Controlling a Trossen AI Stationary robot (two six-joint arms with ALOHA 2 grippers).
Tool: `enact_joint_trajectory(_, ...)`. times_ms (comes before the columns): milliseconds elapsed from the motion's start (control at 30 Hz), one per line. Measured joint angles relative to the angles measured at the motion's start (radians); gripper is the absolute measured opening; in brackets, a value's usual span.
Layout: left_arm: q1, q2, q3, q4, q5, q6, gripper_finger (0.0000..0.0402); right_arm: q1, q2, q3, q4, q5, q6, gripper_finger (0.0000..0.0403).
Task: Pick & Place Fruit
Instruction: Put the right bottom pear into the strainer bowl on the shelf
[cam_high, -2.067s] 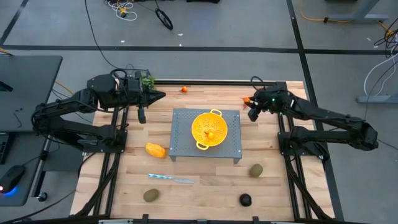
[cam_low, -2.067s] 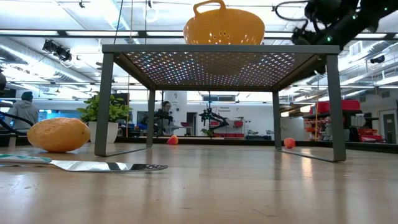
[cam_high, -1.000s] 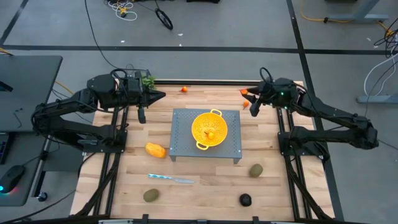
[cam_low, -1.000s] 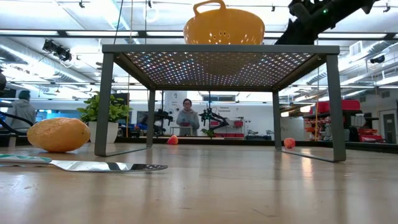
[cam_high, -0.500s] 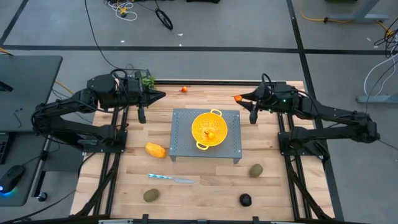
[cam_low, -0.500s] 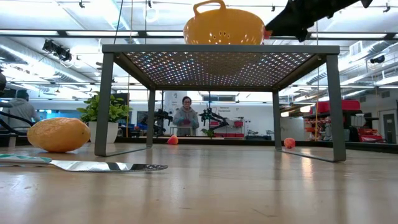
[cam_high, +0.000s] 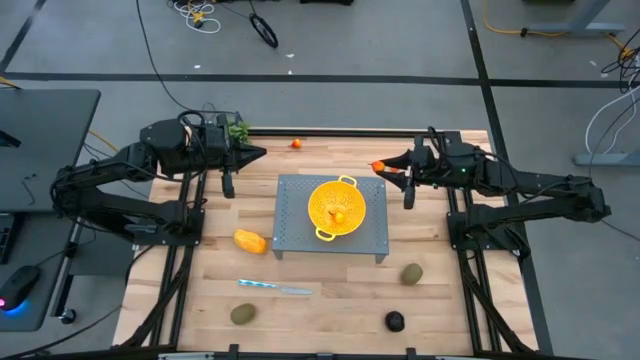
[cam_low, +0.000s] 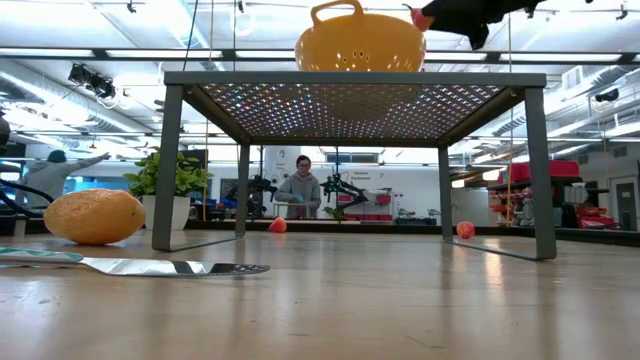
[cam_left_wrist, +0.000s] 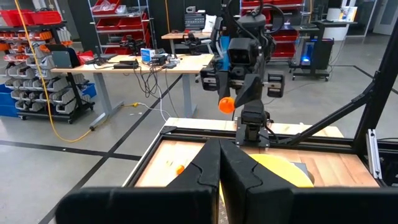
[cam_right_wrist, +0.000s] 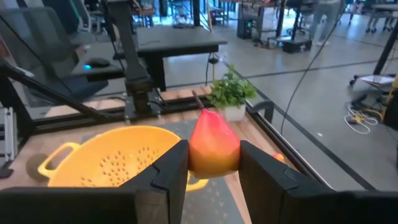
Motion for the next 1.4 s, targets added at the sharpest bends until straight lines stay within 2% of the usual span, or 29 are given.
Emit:
enact_joint_trajectory(300,0.000,0.000,0.000,0.000,0.000,0.000,0.0004,0.001,0.031,0.000,0.051,0.000,0.000,0.0133)
enact_joint_trajectory(800,0.000,0.000,0.000,0.000,0.000,0.001,0.0004,0.001,0.155,0.000,0.245,-0.001,0.000,0.0133)
enact_joint_trajectory(1067,0.000,0.000,0.000,0.000,0.001,0.003,0.0004,0.001,0.228,0.000,0.288,-0.010,0.003,0.0133)
enact_joint_trajectory(1400,0.000,0.000,0.000,-0.003,0.001,0.004,0.0004,0.048,0.298,0.000,0.341,-0.090,0.047,0.0133)
